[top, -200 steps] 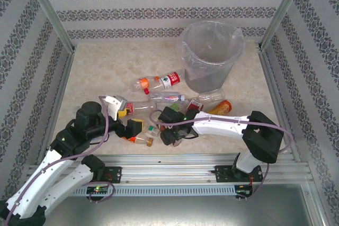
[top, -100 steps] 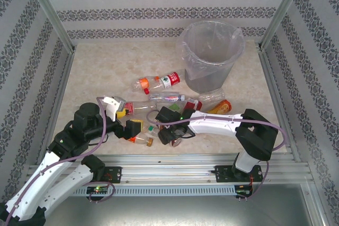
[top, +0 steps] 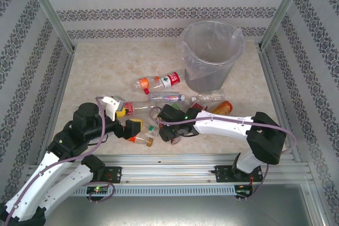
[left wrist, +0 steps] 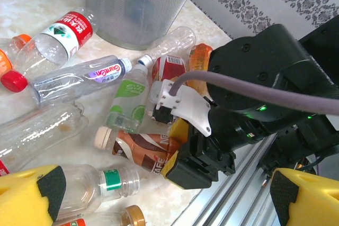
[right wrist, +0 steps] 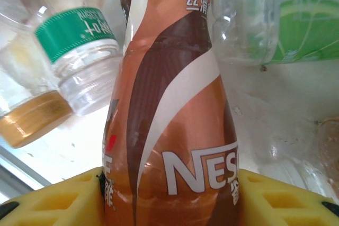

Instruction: Put the plastic bottles in the bin

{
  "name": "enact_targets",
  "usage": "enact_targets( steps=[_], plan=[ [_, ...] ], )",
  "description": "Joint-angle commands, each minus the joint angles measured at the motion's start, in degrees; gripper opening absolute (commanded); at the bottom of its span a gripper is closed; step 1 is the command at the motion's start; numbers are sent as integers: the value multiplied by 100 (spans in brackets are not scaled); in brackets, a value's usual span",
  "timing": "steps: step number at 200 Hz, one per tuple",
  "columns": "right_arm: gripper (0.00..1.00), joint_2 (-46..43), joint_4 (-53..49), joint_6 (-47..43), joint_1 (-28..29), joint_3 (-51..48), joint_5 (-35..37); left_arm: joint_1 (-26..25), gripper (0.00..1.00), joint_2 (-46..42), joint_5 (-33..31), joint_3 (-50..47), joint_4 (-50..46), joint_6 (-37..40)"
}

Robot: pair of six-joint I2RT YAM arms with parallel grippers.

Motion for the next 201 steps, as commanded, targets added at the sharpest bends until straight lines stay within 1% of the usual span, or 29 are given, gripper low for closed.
enact_targets(
  steps=[1, 44, 74, 103, 134, 155, 177, 201],
  plan=[
    [55, -349, -93, 112, -75, -72, 89, 79, 100, -60, 110, 211, 265, -164],
    [55, -960, -251, 83, -310, 13, -30, 80, 100, 7, 279, 292, 774, -340],
    [55, -1389, -412, 14, -600, 268, -184, 75, 100, 201, 441, 459, 1164, -430],
    [55, -1703, -611, -140, -898, 682, -201, 78, 100, 416, 558, 659, 1613, -490],
    [55, -1882, -1004, -431, -1264, 1389, -108, 80, 100, 810, 843, 990, 1978, -498],
    [54, -1942, -1246, -706, -1604, 1973, 38, 75, 100, 1069, 1019, 1179, 2055, -504],
    [54, -1866, -1493, -985, -2131, 2587, 21, 80, 100, 1257, 1093, 1239, 2193, -590],
    [54, -1676, -1576, -1184, -2900, 3120, -336, 82, 100, 1361, 1160, 1226, 2483, -802]
  ],
)
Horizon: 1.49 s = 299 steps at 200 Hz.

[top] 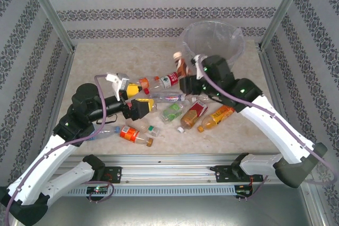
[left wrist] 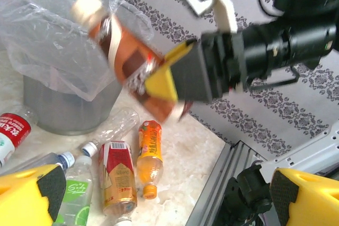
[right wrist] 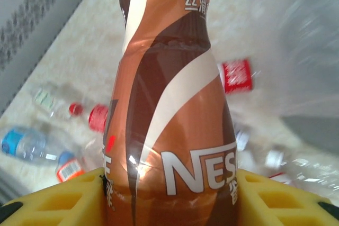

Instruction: Put the plastic bottles in the bin

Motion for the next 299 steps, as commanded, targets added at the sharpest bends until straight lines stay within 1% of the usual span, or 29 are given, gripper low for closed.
enact_targets(
  steps=[1, 30, 67, 86, 135, 152, 187, 207, 240, 280, 299],
  plan=[
    [54, 133, -322, -417, -631, 526, -194, 82, 100, 36, 231, 144, 566, -279],
    [54, 547, -455, -619, -1325, 1133, -437, 78, 100, 104, 313, 186, 665, -392],
    [54, 1170, -608, -849, -1904, 1842, -667, 68, 100, 160, 289, 198, 744, -479],
    [54, 1567, -724, -1046, -2216, 2235, -939, 65, 100, 203, 287, 199, 829, -546],
    [55, 2392, -1016, -1492, -2699, 2887, -1436, 73, 100, 318, 290, 205, 775, -554],
    [56, 2717, -1169, -1597, -2802, 3120, -1611, 65, 100, 384, 287, 221, 645, -496],
    [55, 3250, -1306, -1750, -2894, 3548, -1715, 59, 100, 390, 258, 202, 542, -458],
    [55, 3671, -1540, -1821, -2931, 3890, -1891, 55, 100, 397, 222, 254, 312, -373],
    [56, 4197, -1863, -1869, -2942, 4243, -1963, 55, 100, 383, 73, 353, -170, -200],
    [57, 4446, -2017, -1871, -2941, 4243, -1909, 47, 100, 340, -21, 402, -752, 33],
    [60, 4464, -2043, -1853, -2953, 4182, -1907, 42, 100, 344, -150, 454, -1168, 144]
  ],
)
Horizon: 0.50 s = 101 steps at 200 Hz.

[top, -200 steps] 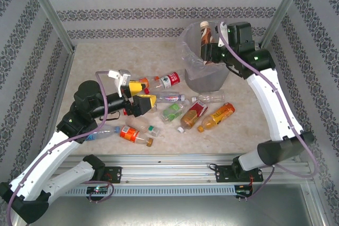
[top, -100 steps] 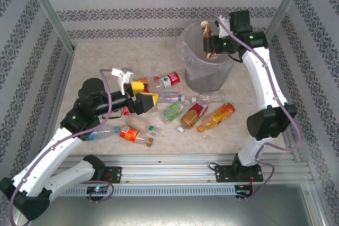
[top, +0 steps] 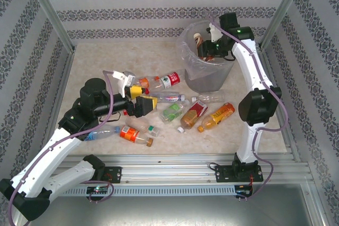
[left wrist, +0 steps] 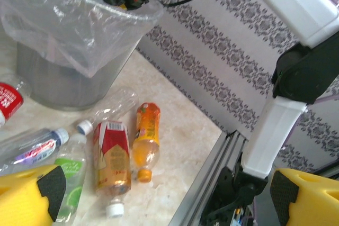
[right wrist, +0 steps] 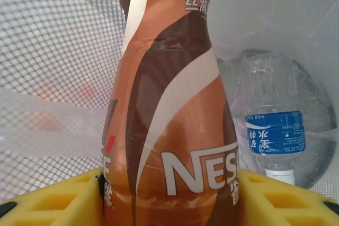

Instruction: Put the plastic bottles in the bin

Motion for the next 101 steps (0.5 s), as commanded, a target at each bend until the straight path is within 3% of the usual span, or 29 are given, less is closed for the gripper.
enact_targets(
  steps=[1, 51, 82, 101],
  plan=[
    [61, 5, -185, -61, -60, 109, -94, 42, 100, -77, -190, 238, -702, 308],
    [73, -93, -166, 67, -83, 95, -121, 51, 100, -31, -1082, 596, -2183, 411],
    [79, -232, -128, 171, -128, 113, -182, 56, 100, -223, -1091, 466, -2252, 392],
    [79, -367, -107, 221, -154, 113, -141, 53, 100, -278, -1482, 493, -2406, 286]
  ],
)
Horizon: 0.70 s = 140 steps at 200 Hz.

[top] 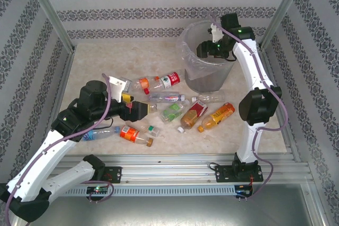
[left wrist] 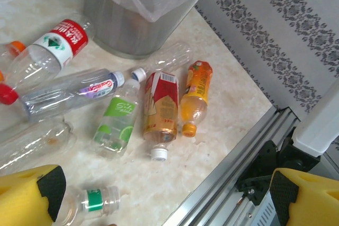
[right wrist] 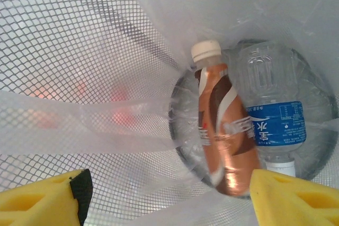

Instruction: Put the plastic bottles in the bin

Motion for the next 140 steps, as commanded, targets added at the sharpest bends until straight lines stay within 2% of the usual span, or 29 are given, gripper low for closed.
enact_targets(
  steps=[1, 24, 62, 111, 140],
  plan=[
    [80, -375, -30, 115, -69, 117, -92, 53, 100, -138, -496, 60, -451, 5],
    [80, -612, 31, 200, -75, 119, -11, 55, 100, -19, -787, 224, -751, 48],
    [79, -1178, 167, 405, -75, -57, 76, 54, 100, 197, -853, 336, -1035, 568],
    [78, -2458, 764, 752, -16, -1221, -120, 49, 100, 718, -992, 607, -1735, 1259],
    [77, -3328, 1117, 963, 219, -2165, -327, 48, 100, 1067, -1006, 739, -2065, 1671]
  ],
)
